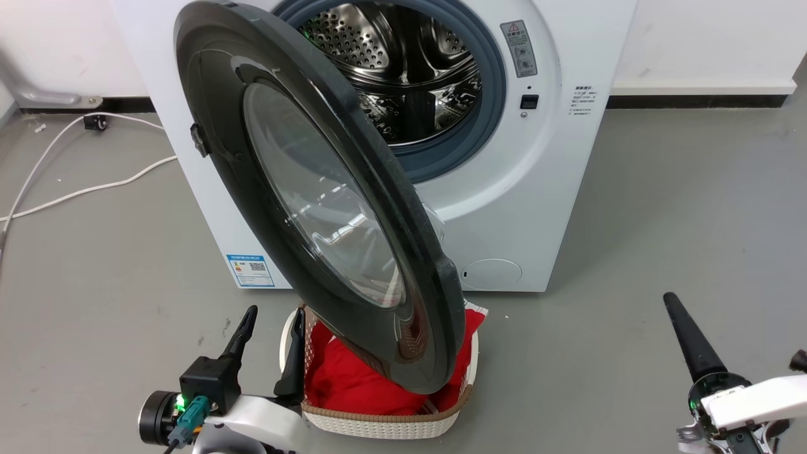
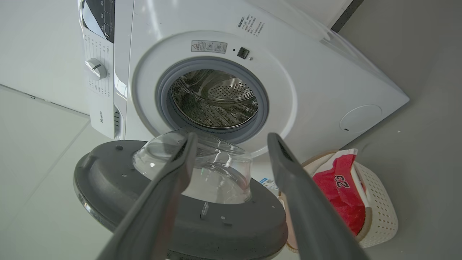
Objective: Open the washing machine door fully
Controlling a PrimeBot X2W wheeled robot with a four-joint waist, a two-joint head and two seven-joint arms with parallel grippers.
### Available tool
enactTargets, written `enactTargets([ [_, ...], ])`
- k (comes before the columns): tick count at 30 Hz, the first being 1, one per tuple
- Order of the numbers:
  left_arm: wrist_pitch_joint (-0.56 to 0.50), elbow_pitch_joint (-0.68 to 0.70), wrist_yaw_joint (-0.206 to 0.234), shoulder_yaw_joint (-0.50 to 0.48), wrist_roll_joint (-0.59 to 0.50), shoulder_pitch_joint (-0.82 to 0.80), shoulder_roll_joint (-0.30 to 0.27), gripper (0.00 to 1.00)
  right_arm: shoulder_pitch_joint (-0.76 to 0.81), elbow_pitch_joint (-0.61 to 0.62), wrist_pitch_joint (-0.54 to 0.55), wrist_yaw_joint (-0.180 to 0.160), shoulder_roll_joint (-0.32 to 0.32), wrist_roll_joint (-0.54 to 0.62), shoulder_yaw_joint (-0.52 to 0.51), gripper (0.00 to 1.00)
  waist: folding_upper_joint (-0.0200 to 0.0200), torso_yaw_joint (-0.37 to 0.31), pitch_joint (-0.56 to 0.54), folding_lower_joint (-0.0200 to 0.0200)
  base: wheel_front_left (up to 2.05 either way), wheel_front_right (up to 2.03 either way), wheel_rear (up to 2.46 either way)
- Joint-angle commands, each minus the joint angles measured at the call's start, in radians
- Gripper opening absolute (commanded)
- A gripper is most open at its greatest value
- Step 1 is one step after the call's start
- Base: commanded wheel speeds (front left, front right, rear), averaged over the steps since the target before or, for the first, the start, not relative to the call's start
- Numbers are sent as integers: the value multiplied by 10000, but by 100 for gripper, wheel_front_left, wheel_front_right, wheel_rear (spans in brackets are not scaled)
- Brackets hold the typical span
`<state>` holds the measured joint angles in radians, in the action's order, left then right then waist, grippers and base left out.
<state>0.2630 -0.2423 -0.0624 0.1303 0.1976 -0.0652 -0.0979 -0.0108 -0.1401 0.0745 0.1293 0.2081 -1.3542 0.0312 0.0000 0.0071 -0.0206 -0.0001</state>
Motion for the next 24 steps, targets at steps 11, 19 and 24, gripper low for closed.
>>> enactTargets([
  [11,-17,54,165,-6,66,-14,-186,100,386,916,-1427,26,-240,6874,-684,100,0,-179,21,1,0,0,0],
  [19,-5,127,233,55,-12,-91,-338,100,749,2069,-830,24,-1007,10226,-1066,100,0,-200,50,1,0,0,0],
  [24,-5,96,267,101,-32,-111,-404,100,891,2024,-797,24,-1194,10950,-898,100,0,-183,47,1,0,0,0],
])
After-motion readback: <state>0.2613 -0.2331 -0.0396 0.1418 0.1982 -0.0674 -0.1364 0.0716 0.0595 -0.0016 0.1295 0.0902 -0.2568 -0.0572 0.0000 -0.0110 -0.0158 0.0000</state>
